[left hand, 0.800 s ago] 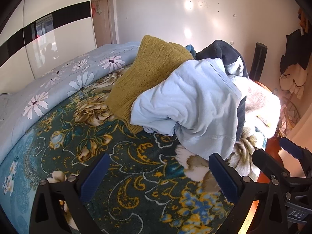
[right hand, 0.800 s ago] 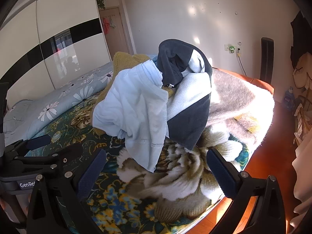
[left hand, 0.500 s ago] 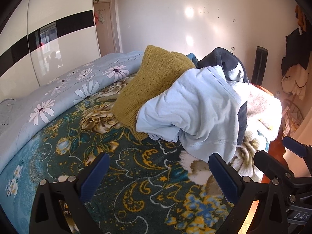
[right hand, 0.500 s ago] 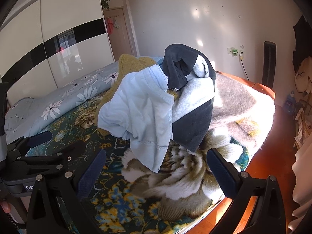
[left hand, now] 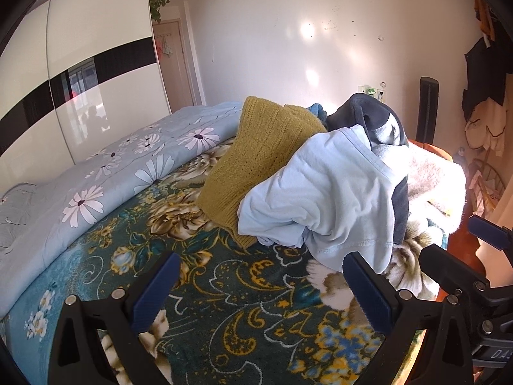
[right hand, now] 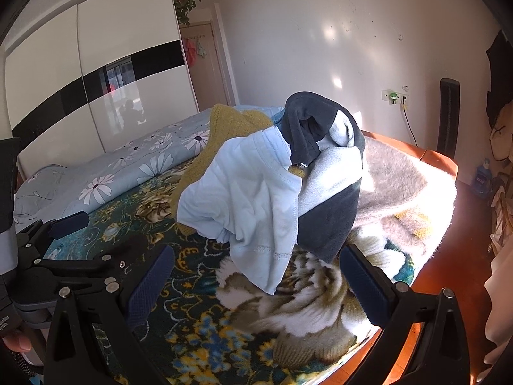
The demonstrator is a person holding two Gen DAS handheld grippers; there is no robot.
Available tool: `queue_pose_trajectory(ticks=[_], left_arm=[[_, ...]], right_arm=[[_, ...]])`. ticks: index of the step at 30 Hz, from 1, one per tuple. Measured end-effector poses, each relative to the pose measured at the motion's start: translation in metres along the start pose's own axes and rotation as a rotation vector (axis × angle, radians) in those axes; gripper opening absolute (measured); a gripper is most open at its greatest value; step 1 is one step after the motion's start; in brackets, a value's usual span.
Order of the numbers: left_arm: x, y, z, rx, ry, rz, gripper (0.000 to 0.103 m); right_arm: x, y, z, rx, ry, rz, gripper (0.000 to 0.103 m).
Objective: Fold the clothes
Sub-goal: 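Approach the pile of clothes with both tools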
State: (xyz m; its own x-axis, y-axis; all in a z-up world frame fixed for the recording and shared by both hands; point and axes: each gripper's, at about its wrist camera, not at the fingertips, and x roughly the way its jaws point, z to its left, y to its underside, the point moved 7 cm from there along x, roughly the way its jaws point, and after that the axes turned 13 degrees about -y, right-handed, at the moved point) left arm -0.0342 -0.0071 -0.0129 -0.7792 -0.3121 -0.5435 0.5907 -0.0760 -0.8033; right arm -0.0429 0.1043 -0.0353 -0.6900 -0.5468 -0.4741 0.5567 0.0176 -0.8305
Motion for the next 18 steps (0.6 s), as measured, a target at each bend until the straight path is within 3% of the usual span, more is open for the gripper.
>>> queue_pose_trajectory(ticks=[7, 18], left_arm=[[-0.007, -0.007, 0.002, -0.015, 0.028, -0.017, 0.103], [-0.013, -0.014, 0.002, 0.028, -0.034, -0.056, 0.103]], right_arm=[[-0.005, -0.006, 0.003, 0.005, -0.043, -0.030, 0.103], [-0.009, -0.014, 0.009, -0.065, -0.047, -0.071, 0.103]])
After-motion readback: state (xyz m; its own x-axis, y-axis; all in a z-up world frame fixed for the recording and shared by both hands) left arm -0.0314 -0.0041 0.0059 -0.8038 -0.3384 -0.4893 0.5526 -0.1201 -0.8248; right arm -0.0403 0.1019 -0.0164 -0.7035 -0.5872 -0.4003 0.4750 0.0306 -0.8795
